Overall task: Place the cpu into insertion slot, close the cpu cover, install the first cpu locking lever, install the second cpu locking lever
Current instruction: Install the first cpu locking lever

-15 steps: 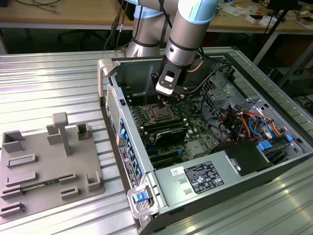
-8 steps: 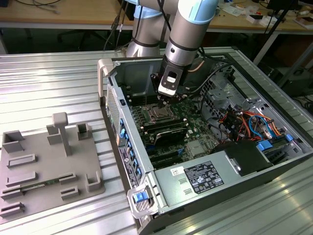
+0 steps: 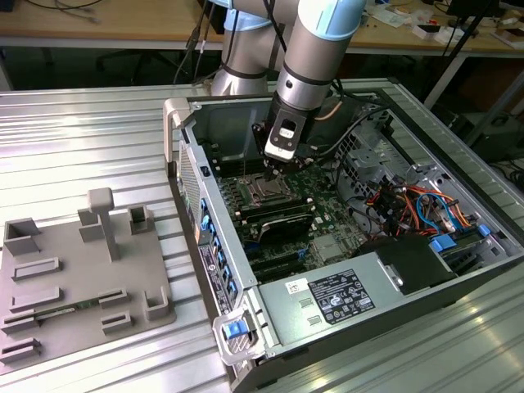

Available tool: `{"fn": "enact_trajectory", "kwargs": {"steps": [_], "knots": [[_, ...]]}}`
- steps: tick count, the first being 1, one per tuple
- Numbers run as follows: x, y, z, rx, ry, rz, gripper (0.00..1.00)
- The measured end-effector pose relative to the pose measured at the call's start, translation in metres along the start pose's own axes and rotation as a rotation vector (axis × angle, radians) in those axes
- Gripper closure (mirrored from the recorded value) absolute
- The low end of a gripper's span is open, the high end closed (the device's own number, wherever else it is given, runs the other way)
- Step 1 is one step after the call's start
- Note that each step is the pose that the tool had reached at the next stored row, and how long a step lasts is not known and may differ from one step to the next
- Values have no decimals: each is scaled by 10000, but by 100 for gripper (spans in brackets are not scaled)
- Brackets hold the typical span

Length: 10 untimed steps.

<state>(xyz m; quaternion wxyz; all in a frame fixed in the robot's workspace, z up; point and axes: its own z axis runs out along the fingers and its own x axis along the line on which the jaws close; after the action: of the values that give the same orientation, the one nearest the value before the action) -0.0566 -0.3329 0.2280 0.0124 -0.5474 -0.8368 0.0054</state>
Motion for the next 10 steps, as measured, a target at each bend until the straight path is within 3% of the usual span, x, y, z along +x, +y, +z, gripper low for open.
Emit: {"fn": "enact_trajectory", "kwargs": {"steps": [10], "knots": [[0,0,0,31,-47,-2077,89]]}}
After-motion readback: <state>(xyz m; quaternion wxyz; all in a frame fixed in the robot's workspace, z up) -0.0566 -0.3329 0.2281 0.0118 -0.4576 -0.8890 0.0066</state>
